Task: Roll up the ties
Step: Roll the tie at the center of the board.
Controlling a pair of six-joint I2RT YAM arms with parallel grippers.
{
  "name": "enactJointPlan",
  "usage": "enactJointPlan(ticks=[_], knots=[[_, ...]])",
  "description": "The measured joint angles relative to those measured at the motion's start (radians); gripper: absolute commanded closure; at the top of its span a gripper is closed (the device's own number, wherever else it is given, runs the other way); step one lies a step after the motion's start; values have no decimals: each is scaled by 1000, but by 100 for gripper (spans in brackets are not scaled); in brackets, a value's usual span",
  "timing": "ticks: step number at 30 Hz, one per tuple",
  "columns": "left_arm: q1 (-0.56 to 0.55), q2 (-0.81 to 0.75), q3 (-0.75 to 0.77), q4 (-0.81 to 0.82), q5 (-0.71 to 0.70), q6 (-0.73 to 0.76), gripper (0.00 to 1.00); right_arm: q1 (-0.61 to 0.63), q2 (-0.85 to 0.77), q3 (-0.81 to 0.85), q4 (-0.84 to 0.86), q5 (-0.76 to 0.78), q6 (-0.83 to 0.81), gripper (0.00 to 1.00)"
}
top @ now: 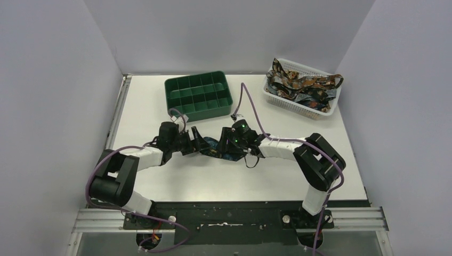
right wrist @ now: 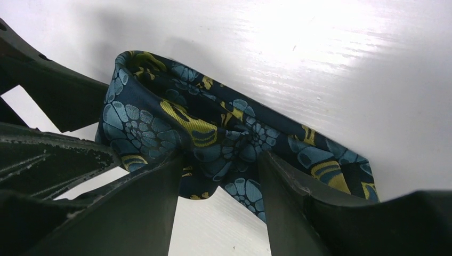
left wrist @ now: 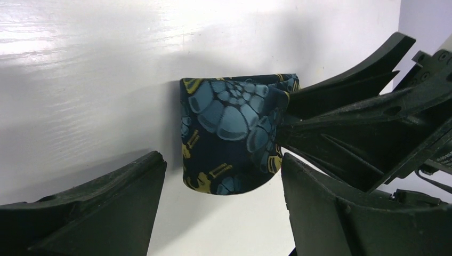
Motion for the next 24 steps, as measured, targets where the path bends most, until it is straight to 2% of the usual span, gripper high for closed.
enactJointPlan(ticks=[5, 17, 24], knots=[[-4, 26, 0, 39, 2, -38, 25, -6, -26, -58, 31, 6, 1, 46], [-27, 63, 0, 111, 35, -80, 35, -13, -26, -59, 32, 13, 0, 46], [-31, 103, 0, 127, 61, -80, 35, -13, -26, -65, 40, 13, 1, 47]])
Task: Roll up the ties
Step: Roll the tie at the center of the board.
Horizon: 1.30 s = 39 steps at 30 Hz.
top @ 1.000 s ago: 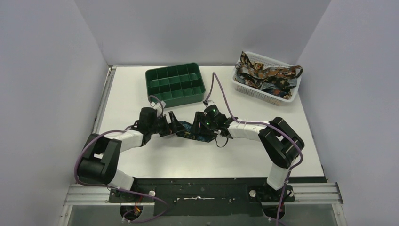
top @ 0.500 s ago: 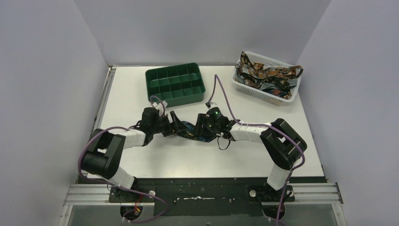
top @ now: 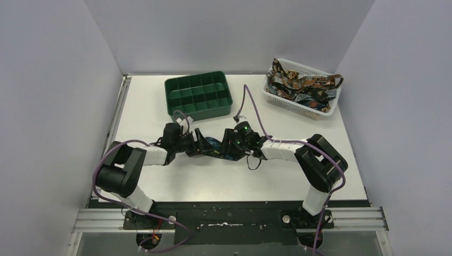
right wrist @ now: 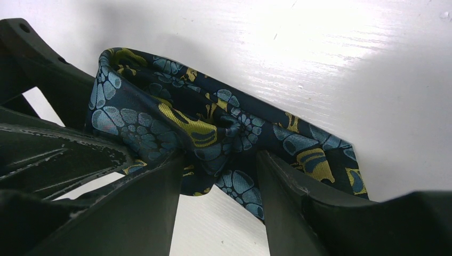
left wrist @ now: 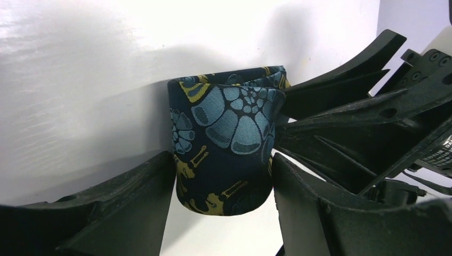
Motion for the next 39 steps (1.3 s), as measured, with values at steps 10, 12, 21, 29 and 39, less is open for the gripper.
enactJointPlan(ticks=[10, 12, 21, 29, 39], knots=[[-3, 15, 10, 7, 6, -1, 35, 0, 0, -4, 6, 2, 0, 48], [-3, 22, 14, 8, 6, 5, 36, 0, 0, -4, 6, 2, 0, 48], [-3, 23, 10, 19, 33, 5, 44, 0, 0, -4, 5, 2, 0, 47], [-3, 12, 16, -21, 21, 24, 52, 0, -1, 15, -29, -4, -5, 33], [-20, -48, 95, -196, -97, 104, 52, -67, -122, 29, -124, -57, -39, 25]])
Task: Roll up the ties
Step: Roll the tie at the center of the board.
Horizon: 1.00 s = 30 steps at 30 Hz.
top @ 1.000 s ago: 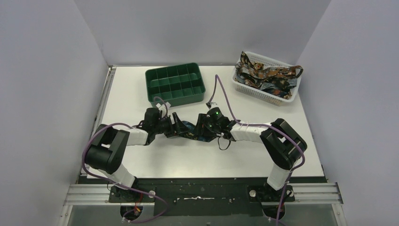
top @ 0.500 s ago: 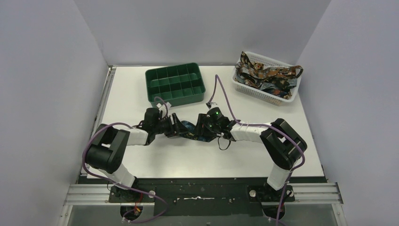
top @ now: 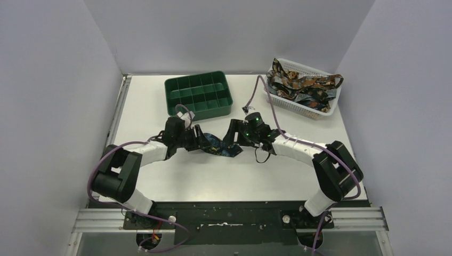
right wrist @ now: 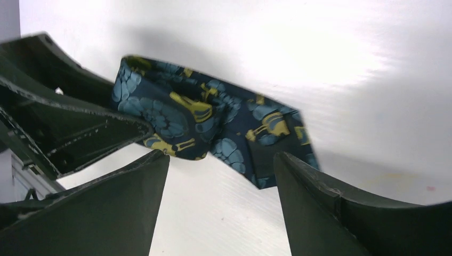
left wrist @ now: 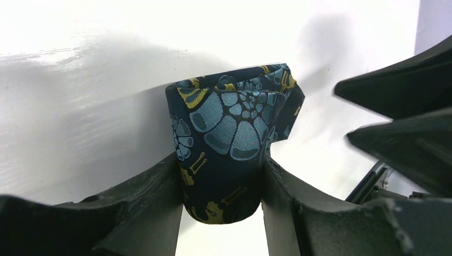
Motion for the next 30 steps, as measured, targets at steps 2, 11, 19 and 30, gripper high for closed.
enactJointPlan(ticks=[2, 11, 19, 30], knots=[[-9, 0, 16, -32, -23, 16, 52, -39, -32, -10, 2, 2, -6, 26], [-65, -10, 116, -183, -163, 84, 51, -213, 37, -77, 15, -82, -58, 34], [-92, -10, 160, -264, -253, 102, 50, -194, 113, -58, 90, -220, -111, 47], [-127, -10, 230, -357, -372, 128, 49, -153, 174, -27, 130, -266, -152, 68]])
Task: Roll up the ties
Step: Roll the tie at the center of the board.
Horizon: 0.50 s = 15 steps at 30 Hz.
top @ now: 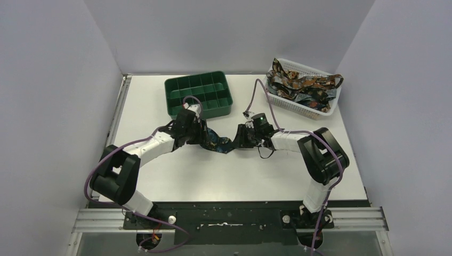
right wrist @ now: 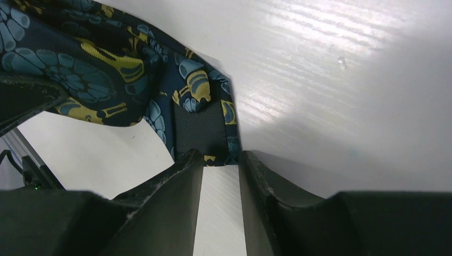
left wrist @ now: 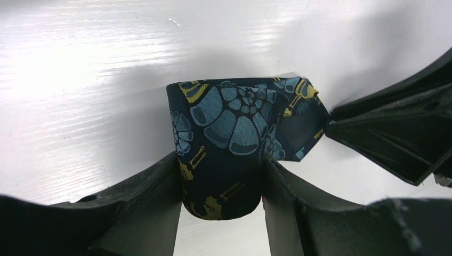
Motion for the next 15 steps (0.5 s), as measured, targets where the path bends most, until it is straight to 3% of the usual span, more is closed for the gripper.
enactJointPlan(ticks=[8, 15], knots=[[-31, 2, 30, -45, -63, 54, 50, 40, 0, -11, 15, -1, 16, 68], [-120, 38, 113, -127, -203, 148, 49, 53, 0, -28, 45, -1, 51, 67]])
